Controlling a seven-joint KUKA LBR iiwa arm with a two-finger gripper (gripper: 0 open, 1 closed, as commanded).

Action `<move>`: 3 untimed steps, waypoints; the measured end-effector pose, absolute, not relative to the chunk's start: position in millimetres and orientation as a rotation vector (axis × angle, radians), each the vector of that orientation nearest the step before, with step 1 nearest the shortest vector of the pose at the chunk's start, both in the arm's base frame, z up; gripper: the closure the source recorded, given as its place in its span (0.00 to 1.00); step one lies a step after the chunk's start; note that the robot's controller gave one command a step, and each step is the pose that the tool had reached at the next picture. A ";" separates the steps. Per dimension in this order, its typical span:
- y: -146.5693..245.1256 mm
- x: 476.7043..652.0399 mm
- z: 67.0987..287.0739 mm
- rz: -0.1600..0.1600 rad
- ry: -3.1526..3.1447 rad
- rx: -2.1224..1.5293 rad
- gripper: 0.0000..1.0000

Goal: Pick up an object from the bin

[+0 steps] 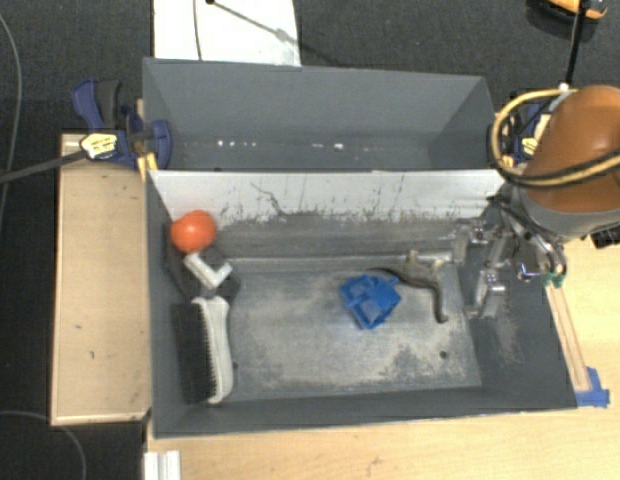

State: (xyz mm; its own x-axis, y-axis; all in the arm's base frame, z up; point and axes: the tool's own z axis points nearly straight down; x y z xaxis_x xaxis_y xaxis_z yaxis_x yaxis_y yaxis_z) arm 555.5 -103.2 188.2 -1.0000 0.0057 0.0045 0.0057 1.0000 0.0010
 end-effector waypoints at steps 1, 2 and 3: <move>-102.8 556.9 193.0 0.000 -3.145 -0.005 0.00; -84.1 568.8 152.5 0.002 -3.148 0.095 0.00; -61.3 576.4 92.4 0.000 -3.149 0.105 0.00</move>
Offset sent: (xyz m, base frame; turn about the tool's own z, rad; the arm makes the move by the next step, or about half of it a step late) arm 0.0239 0.0461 -0.0946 -0.1570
